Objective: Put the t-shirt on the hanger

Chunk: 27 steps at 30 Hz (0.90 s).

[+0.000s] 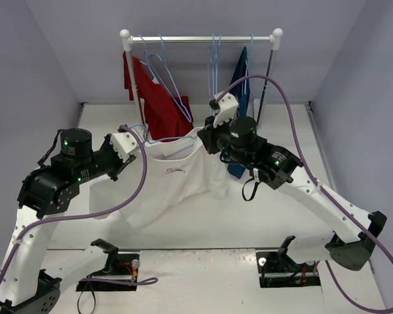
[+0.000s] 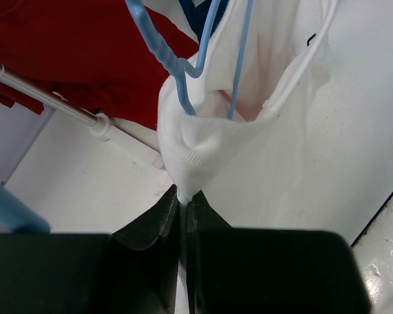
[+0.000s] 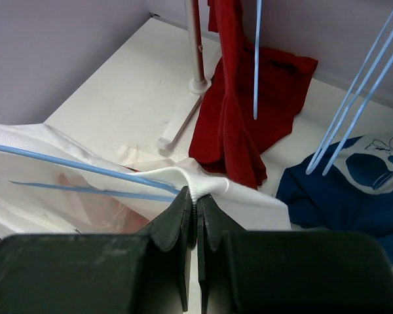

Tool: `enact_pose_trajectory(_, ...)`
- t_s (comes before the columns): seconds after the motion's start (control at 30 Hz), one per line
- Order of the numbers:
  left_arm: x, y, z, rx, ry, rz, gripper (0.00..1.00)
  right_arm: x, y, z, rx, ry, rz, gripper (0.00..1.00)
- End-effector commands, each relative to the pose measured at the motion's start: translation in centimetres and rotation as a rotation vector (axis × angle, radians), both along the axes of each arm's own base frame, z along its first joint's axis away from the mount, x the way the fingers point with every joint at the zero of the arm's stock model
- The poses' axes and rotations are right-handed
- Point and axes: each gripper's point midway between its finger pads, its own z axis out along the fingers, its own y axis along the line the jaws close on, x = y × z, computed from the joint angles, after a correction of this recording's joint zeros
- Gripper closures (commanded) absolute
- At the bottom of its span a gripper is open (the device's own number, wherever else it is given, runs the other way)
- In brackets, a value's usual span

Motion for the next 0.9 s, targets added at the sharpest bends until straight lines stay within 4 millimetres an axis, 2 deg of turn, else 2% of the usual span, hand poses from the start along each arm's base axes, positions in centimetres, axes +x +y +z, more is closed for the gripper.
enact_pose_trajectory(0.0,0.7,-0.7,1.2,-0.021,-0.053,-0.015,1.0,0.5,-0.1,3.9,0.032,-0.094,-0.023,1.0)
enact_pose_trajectory(0.13,0.8,-1.5,1.5,-0.034,-0.041,-0.032,1.0,-0.3,1.4,4.8,0.033,-0.108,0.031,1.0)
enact_pose_trajectory(0.2,0.9,-2.4,2.2,-0.044,-0.046,-0.064,1.0,-1.0,2.9,4.5,0.017,-0.108,0.085,1.0)
enact_pose_trajectory(0.37,-0.1,-4.8,5.8,-0.098,-0.1,-0.187,1.0,-1.8,4.0,5.0,-0.002,-0.129,0.138,1.0)
enact_pose_trajectory(0.43,-0.4,-5.2,6.1,-0.109,-0.103,-0.213,1.0,-2.5,4.6,5.1,-0.004,-0.135,0.167,1.0)
enact_pose_trajectory(0.5,-0.5,-5.6,5.6,-0.111,-0.087,-0.23,1.0,-3.0,5.0,4.8,-0.016,-0.139,0.191,1.0)
enact_pose_trajectory(0.57,-0.6,-5.9,4.1,-0.114,-0.059,-0.24,1.0,-3.4,5.1,4.2,-0.027,-0.129,0.201,1.0)
enact_pose_trajectory(0.7,-0.8,-6.5,1.9,-0.192,-0.078,-0.246,1.0,-4.2,5.3,2.1,-0.053,-0.097,0.218,1.0)
enact_pose_trajectory(0.77,-1.0,-6.9,1.2,-0.235,-0.093,-0.254,1.0,-4.5,5.4,1.1,-0.066,-0.082,0.218,1.0)
enact_pose_trajectory(0.8,-1.1,-6.8,1.9,-0.254,-0.114,-0.253,1.0,-4.5,5.4,0.6,-0.073,-0.076,0.218,0.99)
enact_pose_trajectory(0.87,-1.3,-7.3,0.0,-0.268,-0.076,-0.266,1.0,-4.7,5.5,-0.4,-0.089,-0.062,0.217,0.99)
